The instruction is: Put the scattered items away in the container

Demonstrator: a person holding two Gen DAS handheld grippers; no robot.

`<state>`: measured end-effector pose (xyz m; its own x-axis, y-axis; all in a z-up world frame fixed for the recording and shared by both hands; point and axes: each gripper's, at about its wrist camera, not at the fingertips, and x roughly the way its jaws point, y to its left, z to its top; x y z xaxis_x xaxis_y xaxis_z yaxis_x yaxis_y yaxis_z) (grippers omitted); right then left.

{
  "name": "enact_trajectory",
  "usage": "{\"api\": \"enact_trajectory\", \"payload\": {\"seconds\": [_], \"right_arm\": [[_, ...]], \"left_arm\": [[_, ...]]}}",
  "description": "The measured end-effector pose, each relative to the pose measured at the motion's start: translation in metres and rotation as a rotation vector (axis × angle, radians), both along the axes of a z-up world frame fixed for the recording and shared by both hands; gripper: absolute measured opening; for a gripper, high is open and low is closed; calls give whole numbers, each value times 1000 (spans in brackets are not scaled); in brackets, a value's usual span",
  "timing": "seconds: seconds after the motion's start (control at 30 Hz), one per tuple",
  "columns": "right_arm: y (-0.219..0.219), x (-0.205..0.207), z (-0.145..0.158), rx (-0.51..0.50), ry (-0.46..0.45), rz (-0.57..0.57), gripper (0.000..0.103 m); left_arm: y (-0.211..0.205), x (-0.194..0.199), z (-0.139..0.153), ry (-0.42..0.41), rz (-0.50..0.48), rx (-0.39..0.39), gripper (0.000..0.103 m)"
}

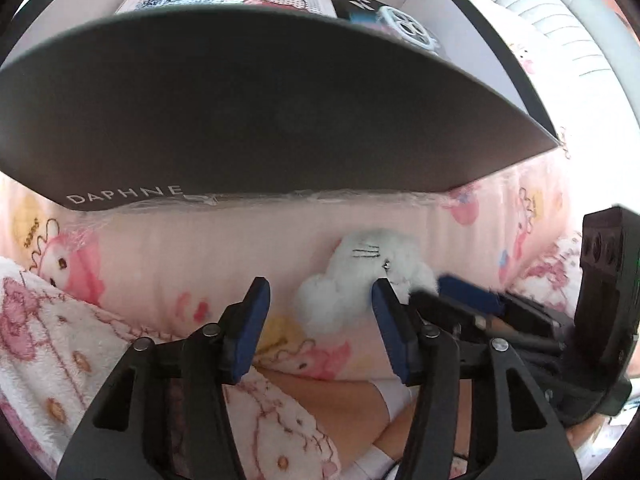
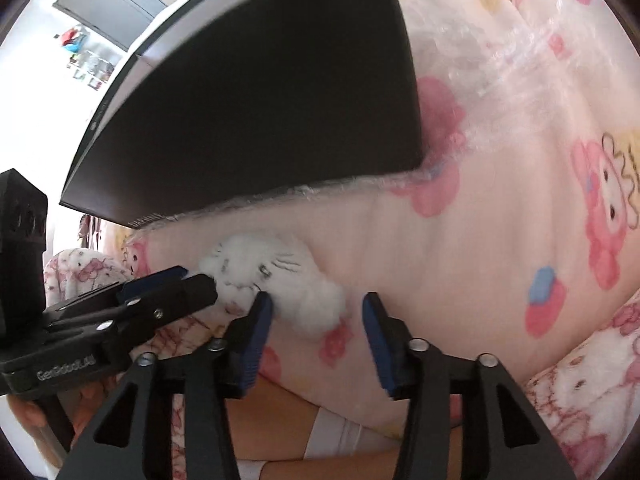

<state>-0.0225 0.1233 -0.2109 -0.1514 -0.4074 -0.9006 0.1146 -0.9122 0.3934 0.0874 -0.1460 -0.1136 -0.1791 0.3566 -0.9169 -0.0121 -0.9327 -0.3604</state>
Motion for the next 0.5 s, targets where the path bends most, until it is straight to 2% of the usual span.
{"api": "enact_trajectory", "payload": {"seconds": [0.07,0.2,0.3,0.4,0.5], "right_arm": [[-2,0,-7,-8,-31,9,47],[1,-4,-12,-55,-32,-29,47],[2,-3,-5,-84,6,-49,47],[10,-3,0,-136,21,-96,47],[-3,-8,-8,-97,7,-66,47]], "left_arm": [[-5,-1,-5,-19,-1,33,56],[-22,4,-7,-25,23,100,59],[-37,12,1,0,29,154,59],[-48,19,2,-1,30,123,53],[-51,23,-1,-18,8,73,52]]}}
